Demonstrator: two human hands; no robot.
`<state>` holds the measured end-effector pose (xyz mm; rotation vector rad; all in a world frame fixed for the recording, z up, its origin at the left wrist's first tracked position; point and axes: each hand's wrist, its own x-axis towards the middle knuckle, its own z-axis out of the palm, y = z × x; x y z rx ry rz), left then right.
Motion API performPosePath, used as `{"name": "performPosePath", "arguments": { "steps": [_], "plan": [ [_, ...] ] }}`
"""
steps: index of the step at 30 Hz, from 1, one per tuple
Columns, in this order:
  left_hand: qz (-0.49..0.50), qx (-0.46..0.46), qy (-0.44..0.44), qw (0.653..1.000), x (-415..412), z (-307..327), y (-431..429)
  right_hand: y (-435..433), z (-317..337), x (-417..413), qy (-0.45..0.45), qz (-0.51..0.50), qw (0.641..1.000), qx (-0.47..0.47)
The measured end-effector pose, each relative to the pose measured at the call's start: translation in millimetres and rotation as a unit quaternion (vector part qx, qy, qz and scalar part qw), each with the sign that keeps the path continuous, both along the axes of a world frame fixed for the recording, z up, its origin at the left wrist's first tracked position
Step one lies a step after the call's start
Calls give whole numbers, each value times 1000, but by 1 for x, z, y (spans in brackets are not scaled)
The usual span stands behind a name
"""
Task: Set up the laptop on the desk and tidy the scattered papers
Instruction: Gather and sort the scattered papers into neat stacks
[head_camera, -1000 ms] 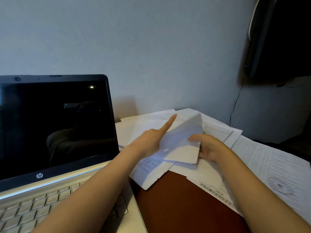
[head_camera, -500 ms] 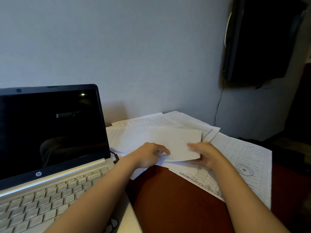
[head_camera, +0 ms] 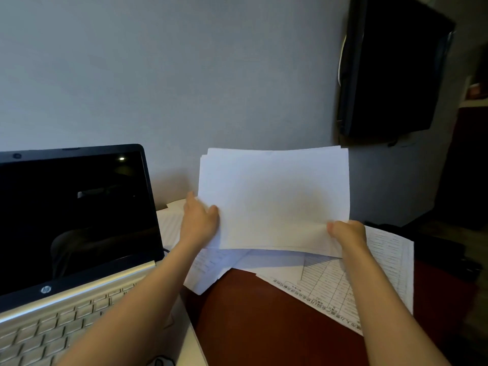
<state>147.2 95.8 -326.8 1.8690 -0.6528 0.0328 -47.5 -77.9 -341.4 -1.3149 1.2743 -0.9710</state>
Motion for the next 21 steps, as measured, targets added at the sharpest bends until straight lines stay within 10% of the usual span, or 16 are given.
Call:
{"name": "performPosePath", "arguments": {
  "steps": [9,21],
  "plan": [
    [-59,-179,66,980,-2,23,11,16,9,-4,-225,20,969,-100],
    [-95,-181,74,976,1,33,15,14,4,1,-170,36,963,-204]
  ]
}}
